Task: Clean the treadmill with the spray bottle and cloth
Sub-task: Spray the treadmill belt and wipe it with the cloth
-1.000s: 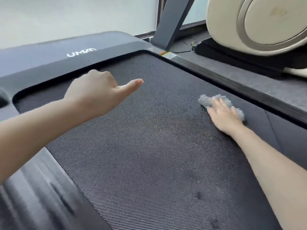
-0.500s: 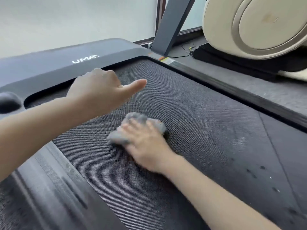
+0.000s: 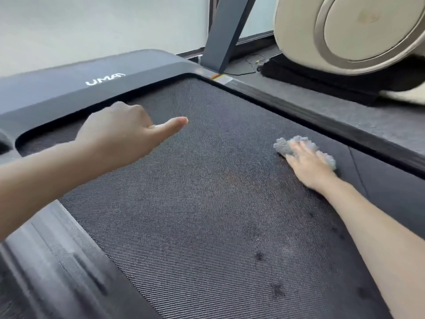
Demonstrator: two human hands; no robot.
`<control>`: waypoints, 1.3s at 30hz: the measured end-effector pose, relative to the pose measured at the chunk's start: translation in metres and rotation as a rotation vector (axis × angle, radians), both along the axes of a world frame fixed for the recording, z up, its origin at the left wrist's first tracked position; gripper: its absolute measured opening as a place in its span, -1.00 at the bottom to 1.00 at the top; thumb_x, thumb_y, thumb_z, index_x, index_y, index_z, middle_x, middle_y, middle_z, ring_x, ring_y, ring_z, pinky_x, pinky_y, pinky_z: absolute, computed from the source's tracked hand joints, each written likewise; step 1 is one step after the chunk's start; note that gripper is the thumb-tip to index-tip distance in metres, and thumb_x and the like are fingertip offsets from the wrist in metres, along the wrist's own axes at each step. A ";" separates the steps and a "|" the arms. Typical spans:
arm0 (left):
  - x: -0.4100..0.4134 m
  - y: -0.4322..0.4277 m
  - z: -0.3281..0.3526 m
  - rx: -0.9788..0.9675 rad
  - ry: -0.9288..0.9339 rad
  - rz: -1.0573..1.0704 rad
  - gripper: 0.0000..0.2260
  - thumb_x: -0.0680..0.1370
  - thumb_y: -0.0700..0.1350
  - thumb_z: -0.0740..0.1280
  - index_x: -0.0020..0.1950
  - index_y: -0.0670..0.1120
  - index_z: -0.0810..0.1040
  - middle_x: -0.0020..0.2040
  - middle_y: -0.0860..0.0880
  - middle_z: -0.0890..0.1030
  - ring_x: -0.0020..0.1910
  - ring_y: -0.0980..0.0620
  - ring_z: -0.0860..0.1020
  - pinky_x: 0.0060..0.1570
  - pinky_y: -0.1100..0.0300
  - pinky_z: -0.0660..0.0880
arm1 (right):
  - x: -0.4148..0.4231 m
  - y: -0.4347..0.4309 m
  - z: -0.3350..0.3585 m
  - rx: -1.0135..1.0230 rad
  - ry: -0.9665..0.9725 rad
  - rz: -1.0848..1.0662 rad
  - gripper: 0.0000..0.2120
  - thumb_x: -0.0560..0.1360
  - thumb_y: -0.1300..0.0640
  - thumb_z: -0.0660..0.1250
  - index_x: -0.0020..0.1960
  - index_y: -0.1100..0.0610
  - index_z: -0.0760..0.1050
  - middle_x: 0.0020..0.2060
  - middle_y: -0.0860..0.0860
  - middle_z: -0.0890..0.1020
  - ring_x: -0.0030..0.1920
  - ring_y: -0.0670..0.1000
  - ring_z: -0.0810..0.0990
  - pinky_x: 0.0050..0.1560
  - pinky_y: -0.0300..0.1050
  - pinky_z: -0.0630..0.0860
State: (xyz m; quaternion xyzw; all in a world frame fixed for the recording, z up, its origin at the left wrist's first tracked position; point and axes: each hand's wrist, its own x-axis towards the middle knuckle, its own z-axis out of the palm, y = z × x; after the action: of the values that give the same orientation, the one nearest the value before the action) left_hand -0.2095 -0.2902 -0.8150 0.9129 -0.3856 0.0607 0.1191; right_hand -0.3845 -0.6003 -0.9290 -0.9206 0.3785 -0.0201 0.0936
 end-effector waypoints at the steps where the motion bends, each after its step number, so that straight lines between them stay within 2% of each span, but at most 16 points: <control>1: -0.001 -0.001 0.001 -0.001 -0.005 -0.003 -0.10 0.38 0.55 -0.07 -0.42 -0.28 0.51 -0.49 -0.15 0.56 -0.49 -0.13 0.53 -0.28 -0.02 0.57 | 0.005 0.001 -0.001 0.005 0.002 -0.021 -0.52 0.65 -0.07 -0.08 0.55 -0.04 -0.02 0.55 -0.05 -0.04 0.54 -0.01 -0.08 0.50 0.03 -0.19; 4: -0.006 -0.008 0.005 -0.012 0.007 -0.009 -0.10 0.40 0.54 -0.05 -0.38 -0.30 0.54 -0.46 -0.16 0.58 -0.45 -0.14 0.55 -0.26 -0.04 0.57 | 0.022 0.042 0.001 0.053 -0.055 0.080 -0.52 0.65 -0.08 -0.09 0.55 -0.04 -0.01 0.55 -0.10 -0.03 0.53 -0.04 -0.12 0.50 0.08 -0.21; 6: -0.011 -0.013 0.008 -0.016 0.006 -0.011 -0.12 0.40 0.52 -0.05 -0.38 -0.30 0.53 -0.45 -0.17 0.57 -0.45 -0.15 0.55 -0.27 -0.03 0.57 | 0.030 0.099 0.002 0.061 -0.117 0.318 -0.53 0.65 -0.07 -0.03 0.54 -0.03 0.05 0.54 -0.09 0.05 0.52 -0.05 -0.08 0.49 0.03 -0.22; 10: -0.014 -0.016 0.011 -0.034 -0.008 -0.018 -0.13 0.37 0.56 -0.05 -0.45 -0.27 0.46 -0.45 -0.19 0.57 -0.49 -0.13 0.51 -0.35 0.08 0.50 | 0.023 0.219 -0.012 -0.020 -0.197 0.918 -0.53 0.62 -0.05 0.02 0.51 0.01 0.17 0.52 -0.06 0.16 0.53 -0.03 -0.04 0.49 0.09 -0.22; 13: -0.014 -0.010 0.012 -0.034 -0.016 -0.019 -0.15 0.35 0.58 -0.07 -0.49 -0.21 0.43 -0.48 -0.16 0.56 -0.54 -0.09 0.46 -0.42 0.15 0.41 | 0.013 0.230 -0.014 0.003 -0.144 1.050 -0.50 0.61 -0.09 -0.05 0.53 -0.04 0.11 0.53 -0.10 0.12 0.53 -0.08 -0.07 0.47 -0.04 -0.31; 15: -0.011 -0.002 0.013 -0.017 -0.029 -0.003 -0.13 0.32 0.57 -0.11 -0.48 -0.23 0.44 -0.48 -0.14 0.56 -0.52 -0.10 0.49 -0.39 0.14 0.44 | 0.019 0.201 -0.009 0.001 -0.118 1.022 -0.52 0.63 -0.09 -0.06 0.54 -0.09 0.04 0.53 -0.15 0.04 0.52 -0.15 -0.15 0.46 -0.08 -0.35; 16: -0.009 0.003 0.013 -0.013 -0.031 0.007 -0.12 0.31 0.57 -0.13 -0.46 -0.24 0.45 -0.47 -0.14 0.57 -0.50 -0.11 0.51 -0.36 0.12 0.47 | 0.026 0.177 -0.008 0.002 -0.113 0.934 -0.52 0.64 -0.09 -0.05 0.54 -0.10 0.00 0.53 -0.17 0.01 0.51 -0.18 -0.18 0.48 -0.05 -0.34; 19: -0.004 0.022 0.017 -0.014 -0.030 0.032 -0.16 0.31 0.57 -0.14 -0.49 -0.21 0.37 -0.48 -0.17 0.55 -0.47 -0.16 0.54 -0.31 0.04 0.52 | 0.042 0.085 -0.007 0.035 -0.085 0.505 -0.53 0.65 -0.06 -0.04 0.54 -0.09 0.00 0.54 -0.15 -0.01 0.51 -0.16 -0.16 0.50 0.04 -0.26; 21: -0.003 0.035 0.020 -0.003 -0.036 0.060 -0.15 0.30 0.57 -0.14 -0.47 -0.22 0.40 -0.42 -0.21 0.58 -0.43 -0.18 0.57 -0.31 0.02 0.52 | 0.044 0.035 -0.007 0.007 -0.057 0.241 -0.52 0.65 -0.08 -0.07 0.55 -0.06 0.00 0.55 -0.10 -0.02 0.53 -0.11 -0.14 0.50 0.07 -0.20; 23: -0.001 0.046 0.021 0.017 -0.034 0.091 -0.11 0.30 0.57 -0.14 -0.43 -0.25 0.45 -0.38 -0.21 0.61 -0.39 -0.19 0.59 -0.29 0.01 0.53 | 0.051 0.008 -0.007 0.024 -0.005 0.045 -0.50 0.64 -0.10 -0.11 0.55 -0.02 -0.03 0.55 -0.09 -0.04 0.53 -0.09 -0.15 0.50 0.09 -0.18; 25: 0.000 0.055 0.023 0.025 -0.042 0.117 -0.16 0.31 0.57 -0.14 -0.46 -0.20 0.41 -0.38 -0.21 0.61 -0.38 -0.20 0.59 -0.31 0.02 0.53 | 0.076 0.013 -0.005 0.027 0.030 -0.027 -0.49 0.63 -0.11 -0.17 0.55 0.00 -0.01 0.55 -0.08 -0.04 0.54 -0.03 -0.14 0.49 0.13 -0.17; 27: -0.003 0.061 0.024 0.040 -0.031 0.140 -0.20 0.33 0.58 -0.10 -0.47 -0.16 0.36 -0.42 -0.19 0.57 -0.39 -0.19 0.58 -0.36 0.05 0.50 | 0.111 0.049 -0.003 -0.016 0.020 0.124 -0.45 0.60 -0.11 -0.24 0.55 0.01 0.01 0.55 -0.05 -0.03 0.54 0.03 -0.12 0.49 0.20 -0.16; 30: -0.007 0.060 0.025 0.071 -0.033 0.162 -0.22 0.36 0.54 -0.08 -0.47 -0.18 0.36 -0.48 -0.13 0.50 -0.45 -0.14 0.52 -0.41 0.13 0.41 | 0.147 0.146 -0.004 0.008 -0.077 0.530 -0.51 0.64 -0.08 -0.10 0.55 -0.05 0.03 0.55 -0.06 0.01 0.54 0.01 -0.11 0.47 0.14 -0.23; 33: -0.005 0.056 0.024 0.062 -0.025 0.113 -0.14 0.29 0.60 -0.13 -0.50 -0.21 0.39 -0.51 -0.13 0.52 -0.51 -0.11 0.50 -0.39 0.11 0.47 | 0.134 0.226 -0.002 -0.035 -0.080 0.839 -0.52 0.65 -0.08 -0.07 0.55 -0.08 -0.01 0.55 -0.11 -0.02 0.53 -0.06 -0.16 0.46 0.09 -0.29; 36: -0.010 0.050 0.023 0.056 -0.006 0.068 -0.20 0.31 0.60 -0.11 -0.54 -0.14 0.30 -0.55 -0.10 0.44 -0.53 -0.11 0.45 -0.42 0.12 0.43 | 0.085 0.237 -0.006 -0.036 -0.076 0.982 -0.50 0.62 -0.12 -0.10 0.54 -0.10 -0.04 0.54 -0.16 -0.03 0.52 -0.11 -0.19 0.48 0.03 -0.32; 39: -0.017 0.042 0.017 0.063 -0.015 0.028 -0.29 0.35 0.52 -0.07 -0.56 -0.12 0.22 -0.60 -0.05 0.36 -0.56 -0.08 0.39 -0.48 0.18 0.28 | 0.041 0.211 -0.008 0.003 -0.052 0.949 -0.46 0.57 -0.16 -0.18 0.54 -0.15 -0.07 0.52 -0.22 -0.05 0.51 -0.18 -0.22 0.45 -0.08 -0.37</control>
State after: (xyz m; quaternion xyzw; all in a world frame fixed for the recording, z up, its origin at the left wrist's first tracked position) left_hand -0.2262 -0.2484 -0.7980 0.9211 -0.3753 0.0572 0.0864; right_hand -0.3433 -0.3894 -0.9372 -0.9909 -0.0861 0.0024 0.1030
